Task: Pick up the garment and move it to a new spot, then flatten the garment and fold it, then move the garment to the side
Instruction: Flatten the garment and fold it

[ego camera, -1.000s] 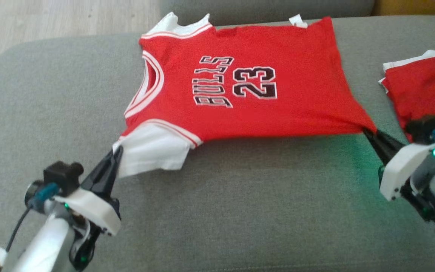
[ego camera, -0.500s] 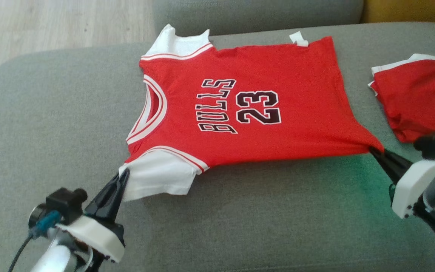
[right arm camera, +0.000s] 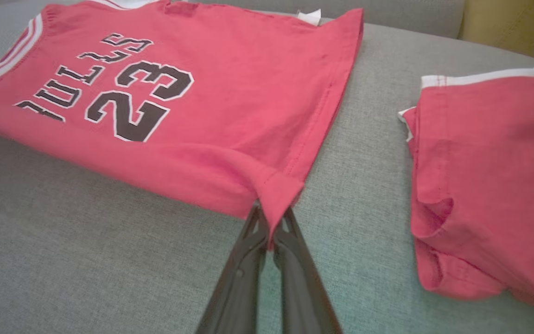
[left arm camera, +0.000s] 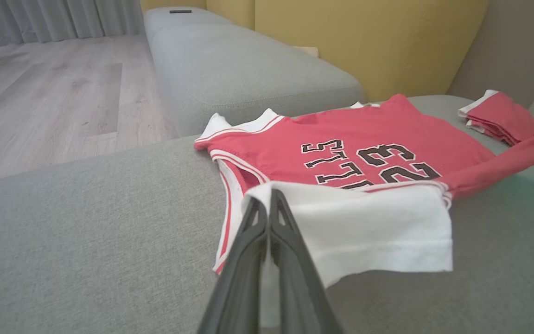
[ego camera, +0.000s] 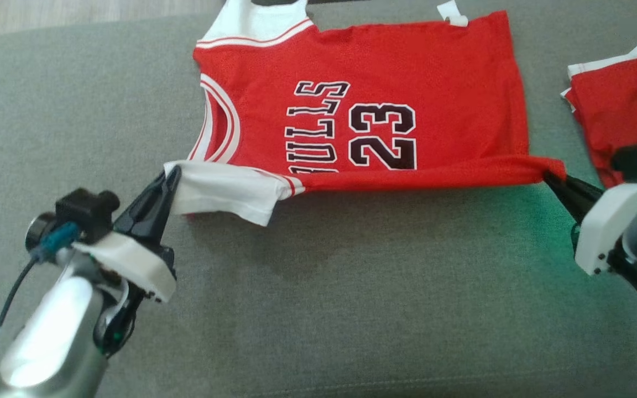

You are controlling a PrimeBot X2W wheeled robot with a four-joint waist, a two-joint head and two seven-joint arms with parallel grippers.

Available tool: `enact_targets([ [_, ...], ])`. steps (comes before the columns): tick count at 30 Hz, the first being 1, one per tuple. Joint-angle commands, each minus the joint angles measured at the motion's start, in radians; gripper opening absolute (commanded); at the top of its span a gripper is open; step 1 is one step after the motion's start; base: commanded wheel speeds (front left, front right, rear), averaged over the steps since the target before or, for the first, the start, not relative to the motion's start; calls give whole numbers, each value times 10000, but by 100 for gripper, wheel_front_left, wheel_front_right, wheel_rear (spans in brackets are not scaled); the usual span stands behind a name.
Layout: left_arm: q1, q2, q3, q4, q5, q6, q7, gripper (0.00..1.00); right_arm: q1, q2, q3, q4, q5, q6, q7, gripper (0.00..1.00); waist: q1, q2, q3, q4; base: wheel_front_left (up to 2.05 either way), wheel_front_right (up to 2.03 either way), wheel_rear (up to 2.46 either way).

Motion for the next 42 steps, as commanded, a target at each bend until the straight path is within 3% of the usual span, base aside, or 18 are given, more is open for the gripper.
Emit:
enact_targets([
  [1, -721, 339, 309, -96, 89, -15, 72, 0, -217, -146, -35, -239, 23, -9, 189, 0, 1, -1, 152, 12, 0, 0, 0],
  [22, -4572, 26, -1287, 2970, 18, -238, 775, 0, -2393, -288, 823, 144, 868, -9, 2763, 0, 1, -1, 1416, 136, 0, 0, 0],
  [23, -4743, 8, -1446, 3120, -17, -239, 790, 0, -2511, -280, 846, 236, 881, -9, 2852, 10, 1, -1, 1449, 130, 0, 0, 0],
  [24, -4916, -4, -1578, 3273, -68, -239, 789, 0, -2653, -258, 848, 317, 857, -9, 2872, 100, 1, -1, 1497, 120, 0, 0, 0],
  [25, -5104, -14, -1677, 3445, -101, -240, 768, 39, -2821, -222, 795, 425, 793, -9, 2783, 100, 1, -1, 1545, 116, 0, 0, 0],
  [26, -5314, -30, -1748, 3617, -101, -240, 686, 100, -3002, -160, 706, 556, 708, -9, 2605, 100, 1, -1, 1592, 113, 0, 0, 0],
  [29, -5956, -191, -1631, 4183, -140, -202, 125, 100, -3578, 213, 240, 1158, 350, -9, 1736, 100, 1, -1, 1707, 101, 0, 0, 0],
  [34, -6654, -658, -714, 4763, -341, 451, -752, 100, -4174, 1079, -498, 2170, -265, -9, -415, 100, 1, -1, 1706, 89, 0, 0, 0],
  [37, -6564, -780, -217, 4338, -392, 571, -780, 100, -4160, 1199, -613, 2257, -402, -9, -1209, 100, 1, -1, 1610, 99, 0, 0, 0],
  [42, -5232, -1131, 1299, 2426, -116, 765, -788, 100, -3694, 1603, -1254, 2266, -464, -9, -3282, 100, 1, -1, 1191, 71, 0, 0, 0],
])
